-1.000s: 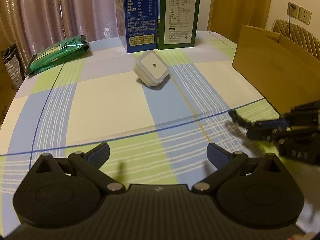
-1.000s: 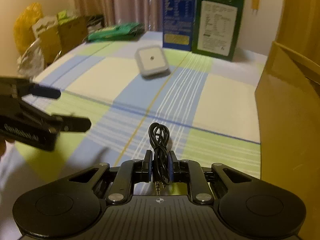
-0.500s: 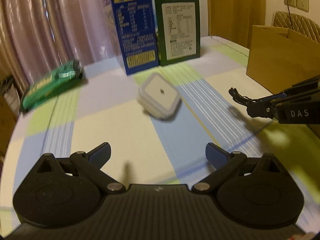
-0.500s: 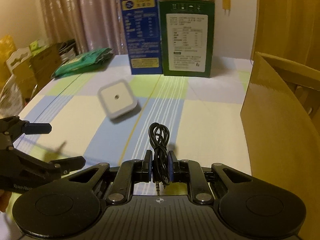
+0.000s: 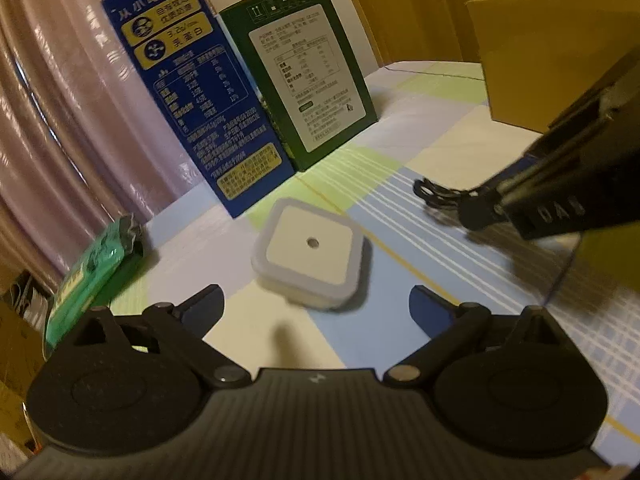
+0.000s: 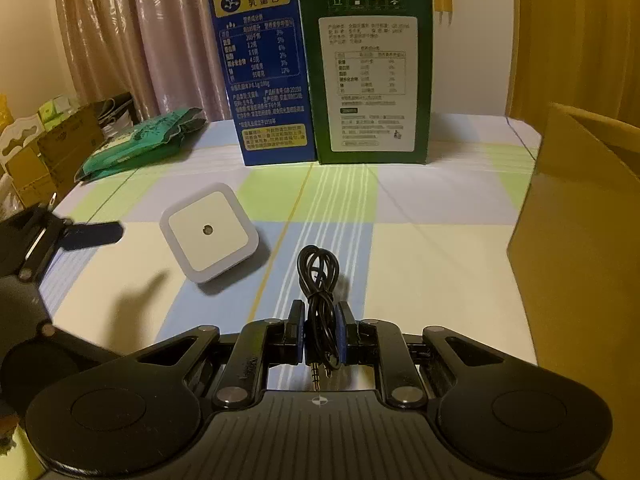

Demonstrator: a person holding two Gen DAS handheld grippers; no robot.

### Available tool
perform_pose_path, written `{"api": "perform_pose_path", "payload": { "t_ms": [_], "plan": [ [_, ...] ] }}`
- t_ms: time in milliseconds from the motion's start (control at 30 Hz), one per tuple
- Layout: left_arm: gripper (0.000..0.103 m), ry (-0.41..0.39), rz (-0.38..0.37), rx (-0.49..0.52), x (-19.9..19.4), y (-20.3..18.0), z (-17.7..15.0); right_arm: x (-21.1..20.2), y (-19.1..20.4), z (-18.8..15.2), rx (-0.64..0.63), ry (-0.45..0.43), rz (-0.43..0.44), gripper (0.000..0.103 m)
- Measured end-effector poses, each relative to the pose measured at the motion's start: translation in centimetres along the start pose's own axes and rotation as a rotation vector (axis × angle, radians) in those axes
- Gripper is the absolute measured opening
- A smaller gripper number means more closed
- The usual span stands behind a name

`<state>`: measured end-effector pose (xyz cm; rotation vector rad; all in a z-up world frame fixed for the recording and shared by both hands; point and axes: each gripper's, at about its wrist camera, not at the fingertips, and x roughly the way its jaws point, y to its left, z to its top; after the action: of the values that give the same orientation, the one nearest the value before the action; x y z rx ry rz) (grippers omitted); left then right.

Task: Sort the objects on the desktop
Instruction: 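Move left tool to the white night light and grasp it while right tool holds the cable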

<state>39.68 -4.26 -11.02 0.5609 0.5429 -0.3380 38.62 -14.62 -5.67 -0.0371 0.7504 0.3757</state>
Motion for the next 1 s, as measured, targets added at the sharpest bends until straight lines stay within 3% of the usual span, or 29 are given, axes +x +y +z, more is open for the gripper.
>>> {"api": "perform_pose_path", "payload": {
  "t_ms": [233, 467, 600, 667, 867, 1000],
  "plan": [
    [0.089, -0.027, 0.015, 0.06, 2.1, -0.1, 0.8, 1.1, -0.6, -0.1, 0.004, -0.003, -0.016, 0.012],
    [0.063, -0.026, 0.069, 0.149, 2.8, -0.8, 0.9, 1.5, -0.9, -0.4, 0.013, 0.003, -0.012, 0.012],
    [0.063, -0.002, 0.08, 0.131, 2.2, -0.9, 0.7, 1.4, -0.9, -0.4, 0.019, 0.003, -0.012, 0.012],
    [0.063, 0.02, 0.071, 0.092, 1.3, -1.0, 0.5, 1.2, -1.0, -0.4, 0.023, 0.004, -0.01, 0.012],
    [0.062, 0.117, -0.044, -0.206, -3.0, -0.3, -0.3, -0.1, -0.5, -0.9, 0.029, 0.029, 0.02, 0.012],
    [0.062, 0.138, -0.069, -0.306, -7.2, -0.8, -1.1, -2.6, 0.2, -1.3, 0.051, 0.04, 0.049, 0.012]
  ]
}}
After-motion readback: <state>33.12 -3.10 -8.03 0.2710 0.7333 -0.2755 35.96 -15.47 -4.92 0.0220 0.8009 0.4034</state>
